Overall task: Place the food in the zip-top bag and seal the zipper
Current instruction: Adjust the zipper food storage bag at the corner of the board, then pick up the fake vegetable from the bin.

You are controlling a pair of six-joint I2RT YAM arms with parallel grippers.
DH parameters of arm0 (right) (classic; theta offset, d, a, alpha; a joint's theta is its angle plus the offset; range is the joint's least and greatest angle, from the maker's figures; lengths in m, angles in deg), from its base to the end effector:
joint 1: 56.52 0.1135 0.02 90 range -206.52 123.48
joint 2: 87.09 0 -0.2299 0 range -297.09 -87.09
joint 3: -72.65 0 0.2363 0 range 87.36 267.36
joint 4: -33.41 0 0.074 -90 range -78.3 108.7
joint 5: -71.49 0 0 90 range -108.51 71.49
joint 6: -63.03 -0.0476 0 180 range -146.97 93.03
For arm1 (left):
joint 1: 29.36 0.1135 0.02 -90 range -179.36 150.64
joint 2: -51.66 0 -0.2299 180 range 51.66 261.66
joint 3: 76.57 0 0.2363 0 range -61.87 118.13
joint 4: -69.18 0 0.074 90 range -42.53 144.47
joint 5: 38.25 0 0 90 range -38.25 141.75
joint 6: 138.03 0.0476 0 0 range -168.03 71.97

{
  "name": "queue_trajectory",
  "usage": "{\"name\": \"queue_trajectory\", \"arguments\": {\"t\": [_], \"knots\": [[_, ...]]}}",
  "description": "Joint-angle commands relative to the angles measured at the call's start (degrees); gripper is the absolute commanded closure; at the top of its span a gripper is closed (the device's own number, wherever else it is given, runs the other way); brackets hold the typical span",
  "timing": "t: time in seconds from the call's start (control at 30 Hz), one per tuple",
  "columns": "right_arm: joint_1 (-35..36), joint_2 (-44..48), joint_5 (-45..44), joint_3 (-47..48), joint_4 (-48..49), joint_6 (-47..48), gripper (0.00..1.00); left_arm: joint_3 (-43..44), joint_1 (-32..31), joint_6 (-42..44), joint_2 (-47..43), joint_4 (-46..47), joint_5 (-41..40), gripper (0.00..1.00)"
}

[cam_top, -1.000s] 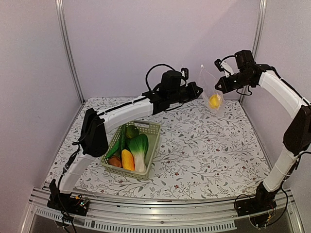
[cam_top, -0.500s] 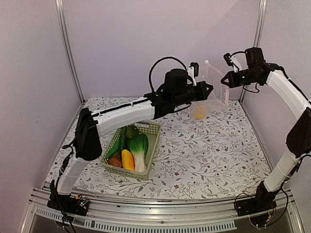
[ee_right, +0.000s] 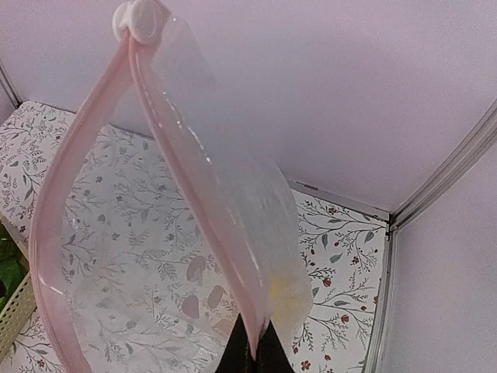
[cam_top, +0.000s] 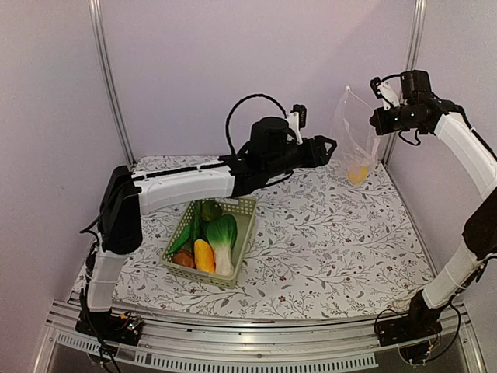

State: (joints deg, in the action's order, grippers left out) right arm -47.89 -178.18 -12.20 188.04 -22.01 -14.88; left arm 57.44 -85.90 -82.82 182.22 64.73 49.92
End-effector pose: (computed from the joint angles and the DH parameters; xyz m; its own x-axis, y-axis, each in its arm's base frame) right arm 0.3389 0.0567 0.3779 -0.4489 -0.2787 -0.8490 -0.3438 0.9308 -0.1238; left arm 0.2918 -0.4388 0.3003 -0.4736 -0.3177 -0.8214 0.6648 0.4828 -0.5700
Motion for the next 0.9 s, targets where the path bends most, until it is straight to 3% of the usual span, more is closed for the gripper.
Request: {"name": "queue_trajectory", "arguments": {"t": [0.0, 0.17, 0.27, 0.37, 0.47, 0.6, 0.87], "knots": [[0.16, 0.24, -4.26, -2.2, 2.12, 1.07, 1.0, -16.68, -1.22, 9.32, -12.58, 7.66, -5.18, 0.23], [0.44, 1.51, -0.12, -7.36, 3.58, 0.84, 1.0, -35.85, -0.01, 10.95, -24.65, 5.94, -10.46, 0.15], [1.55, 2.58, 3.37, -11.01, 4.58, 1.28, 1.0, -41.41, 1.41, 7.36, -30.34, -5.19, -15.34, 0.19], [3.12, 3.3, 6.16, -13.84, 4.75, 2.29, 1.0, -41.96, 4.26, 0.38, -33.24, -21.98, -17.26, 0.25], [4.17, 3.92, 7.4, -16.28, 5.19, 2.91, 1.0, -42.7, 7.05, -6.07, -35.38, -32.93, -15.7, 0.29], [4.39, 4.34, 8.89, -17.3, 5.2, 2.97, 1.0, -45.11, 8.47, -9.09, -37.25, -37.84, -13.9, 0.3], [5.0, 3.91, 11.84, -17.25, 3.81, 2.67, 1.0, -41.52, 11.33, -12.04, -30.35, -46.65, -12.09, 0.28]]}}
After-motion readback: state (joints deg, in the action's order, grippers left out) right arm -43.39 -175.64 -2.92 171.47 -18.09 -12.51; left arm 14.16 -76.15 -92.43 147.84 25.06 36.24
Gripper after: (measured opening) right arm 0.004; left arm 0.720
